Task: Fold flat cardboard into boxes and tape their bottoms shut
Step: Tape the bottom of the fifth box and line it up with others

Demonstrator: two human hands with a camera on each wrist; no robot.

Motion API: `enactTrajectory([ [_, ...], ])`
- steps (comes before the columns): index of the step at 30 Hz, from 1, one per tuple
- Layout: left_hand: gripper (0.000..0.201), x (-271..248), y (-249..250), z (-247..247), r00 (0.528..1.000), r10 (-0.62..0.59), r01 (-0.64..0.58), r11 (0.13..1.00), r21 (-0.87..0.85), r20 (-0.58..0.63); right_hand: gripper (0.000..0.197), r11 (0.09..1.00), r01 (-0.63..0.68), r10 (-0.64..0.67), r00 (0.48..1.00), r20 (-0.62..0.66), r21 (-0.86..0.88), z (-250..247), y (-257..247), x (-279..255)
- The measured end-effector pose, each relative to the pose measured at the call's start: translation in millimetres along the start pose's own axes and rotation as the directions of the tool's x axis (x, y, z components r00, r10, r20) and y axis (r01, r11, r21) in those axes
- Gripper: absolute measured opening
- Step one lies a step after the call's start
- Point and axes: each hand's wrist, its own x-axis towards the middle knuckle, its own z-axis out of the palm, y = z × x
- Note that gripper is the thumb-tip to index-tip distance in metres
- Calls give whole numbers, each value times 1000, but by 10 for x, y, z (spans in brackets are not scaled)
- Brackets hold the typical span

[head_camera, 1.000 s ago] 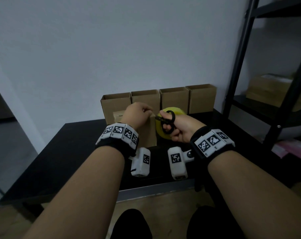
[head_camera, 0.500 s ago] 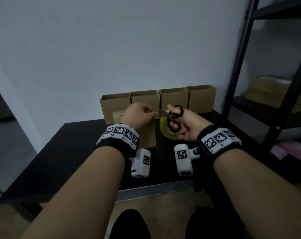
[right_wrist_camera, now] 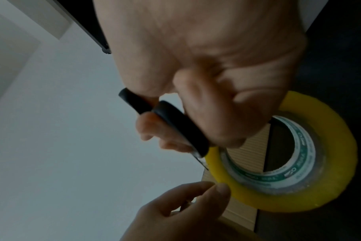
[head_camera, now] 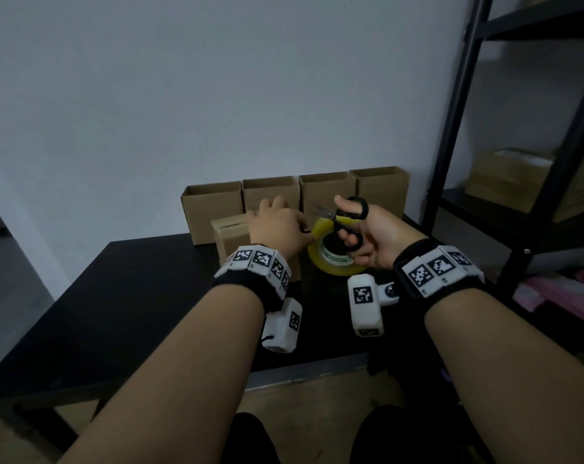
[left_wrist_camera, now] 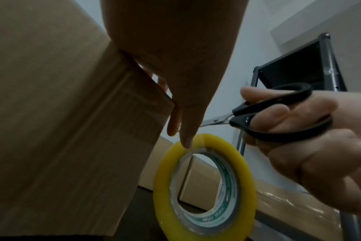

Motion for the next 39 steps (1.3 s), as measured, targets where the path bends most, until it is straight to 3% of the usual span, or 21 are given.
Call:
enactTrajectory([
  [7, 50, 161, 207, 167, 998, -61, 55, 986, 158, 29, 50, 999, 25, -26, 999, 25, 31, -127, 7, -1],
  [12, 44, 186, 231, 253, 999, -42, 45, 982, 182, -21, 49, 994, 42, -47, 998, 48, 97, -242, 41, -13],
  [16, 36, 196, 202, 236, 999, -32, 29, 980, 195, 10, 45, 972, 150, -152, 988, 1, 179, -326, -41, -34],
  [22, 38, 204, 205, 231, 999, -40, 37, 984, 173, 14, 56, 981, 173, -186, 966, -183, -85, -416, -91, 57],
  [25, 40, 196, 201, 239, 1000, -28, 27, 984, 177, 6, 56, 969, 49, -131, 934, -334, -241, -468, 18, 164],
  [30, 42, 183, 199, 238, 1000, -23, 21, 983, 183, 4, 51, 804, -226, -68, 884, -462, -550, -608, 183, 270],
  [36, 44, 185, 194, 254, 1000, -21, 22, 981, 190, -8, 31, 568, -332, -62, 895, -442, -753, -797, 325, 411],
  [39, 45, 180, 198, 255, 1000, -20, 22, 981, 192, -14, 37, 497, -395, 12, 893, -449, -773, -818, 340, 441],
])
